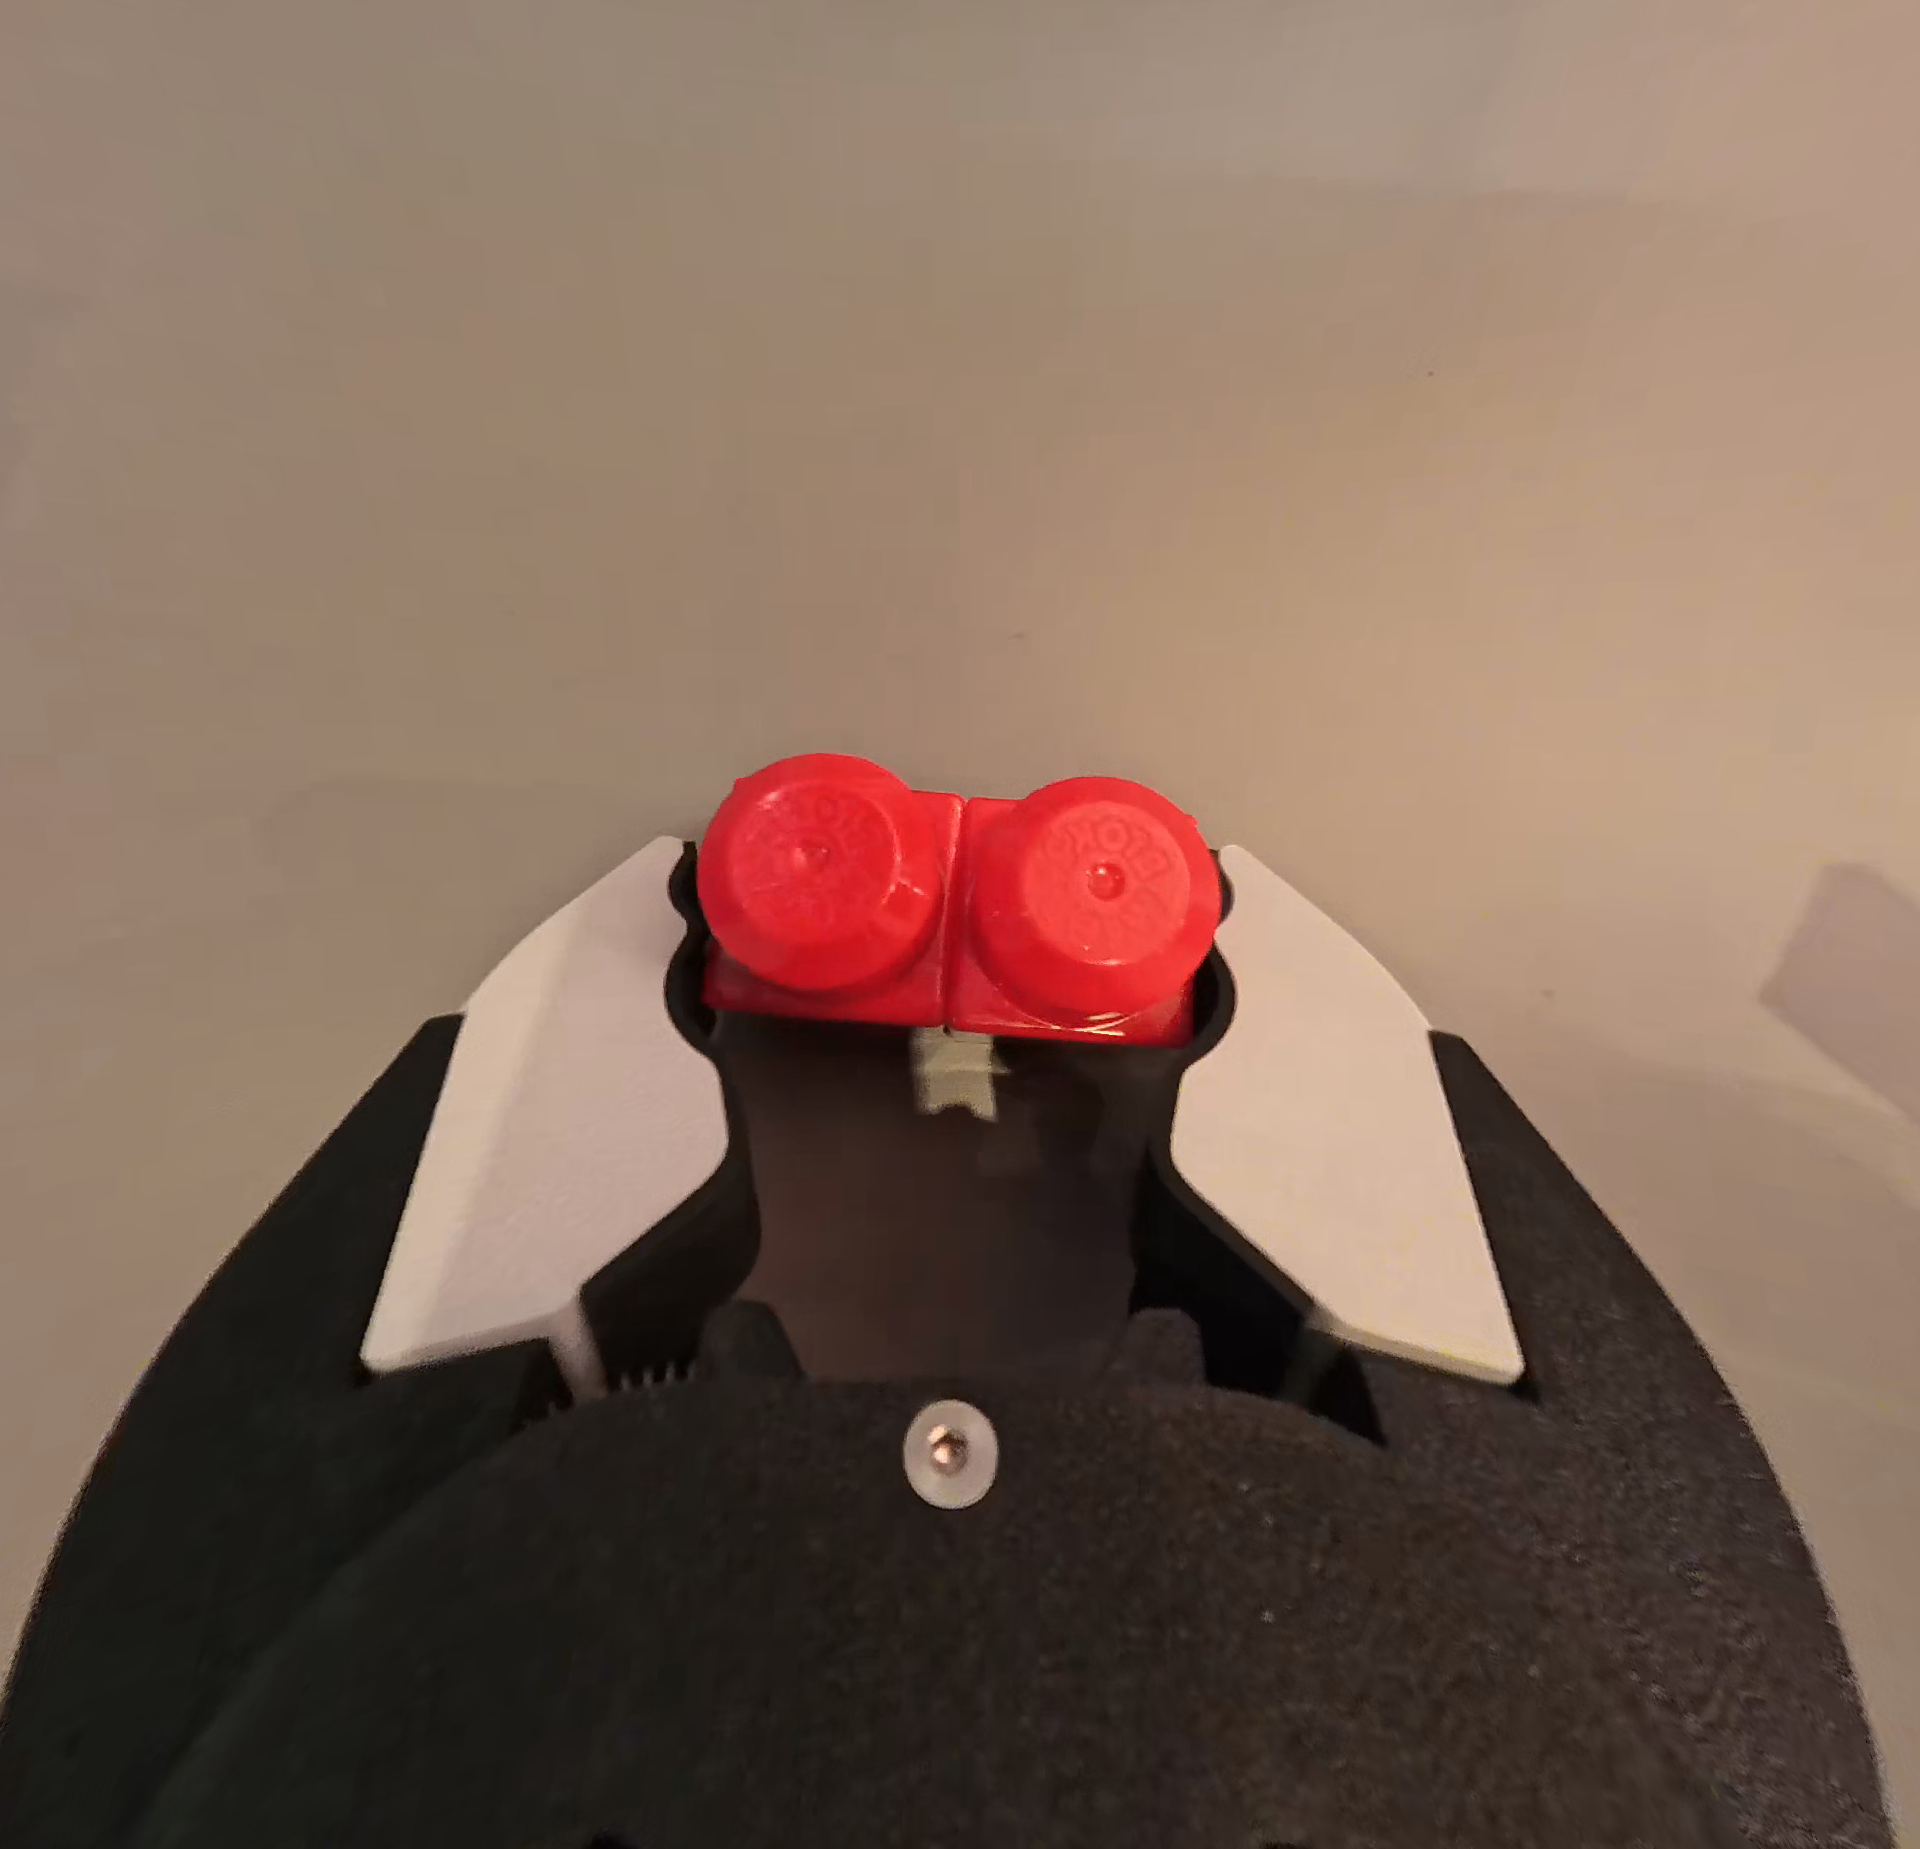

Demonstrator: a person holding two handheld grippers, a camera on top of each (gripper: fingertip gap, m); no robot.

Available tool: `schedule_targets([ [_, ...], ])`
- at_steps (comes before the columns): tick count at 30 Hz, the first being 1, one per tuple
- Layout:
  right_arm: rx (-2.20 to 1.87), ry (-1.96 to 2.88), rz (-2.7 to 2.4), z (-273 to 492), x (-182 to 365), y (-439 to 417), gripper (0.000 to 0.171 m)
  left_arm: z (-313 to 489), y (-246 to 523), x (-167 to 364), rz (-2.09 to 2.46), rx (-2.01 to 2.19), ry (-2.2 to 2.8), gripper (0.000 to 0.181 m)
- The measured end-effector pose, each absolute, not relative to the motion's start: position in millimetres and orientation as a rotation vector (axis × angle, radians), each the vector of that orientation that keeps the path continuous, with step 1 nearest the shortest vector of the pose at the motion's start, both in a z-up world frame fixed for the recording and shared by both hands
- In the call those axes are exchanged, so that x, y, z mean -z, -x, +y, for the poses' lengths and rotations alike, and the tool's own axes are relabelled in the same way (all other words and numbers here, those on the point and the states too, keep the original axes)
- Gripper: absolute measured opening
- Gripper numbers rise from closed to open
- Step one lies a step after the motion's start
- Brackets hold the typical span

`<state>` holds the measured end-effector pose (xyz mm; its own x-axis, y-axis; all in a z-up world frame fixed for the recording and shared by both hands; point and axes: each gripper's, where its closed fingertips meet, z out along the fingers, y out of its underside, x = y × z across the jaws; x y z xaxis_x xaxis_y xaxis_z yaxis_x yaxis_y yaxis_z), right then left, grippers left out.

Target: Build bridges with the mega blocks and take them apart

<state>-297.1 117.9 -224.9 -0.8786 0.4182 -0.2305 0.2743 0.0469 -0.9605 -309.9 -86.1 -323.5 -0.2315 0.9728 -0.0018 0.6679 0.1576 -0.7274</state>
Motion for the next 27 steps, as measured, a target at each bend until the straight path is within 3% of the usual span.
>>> schedule_targets([
  [10, -1.986, 0.706, -2.217, 93.7, 211.0, 278.1, 0.029, -23.4, 290.5, 279.6, -1.161, -0.915, 1.896, 0.089],
  [20, -1.726, 0.703, -2.210, 5.2, 194.1, 256.0, 0.029, -12.6, 287.6, 277.5, -1.170, -0.858, 1.984, 0.089],
  [27, -1.542, 0.680, -2.231, -10.3, 203.3, 256.3, 0.029, -18.4, 289.1, 269.8, -1.175, -0.908, 2.007, 0.089],
])
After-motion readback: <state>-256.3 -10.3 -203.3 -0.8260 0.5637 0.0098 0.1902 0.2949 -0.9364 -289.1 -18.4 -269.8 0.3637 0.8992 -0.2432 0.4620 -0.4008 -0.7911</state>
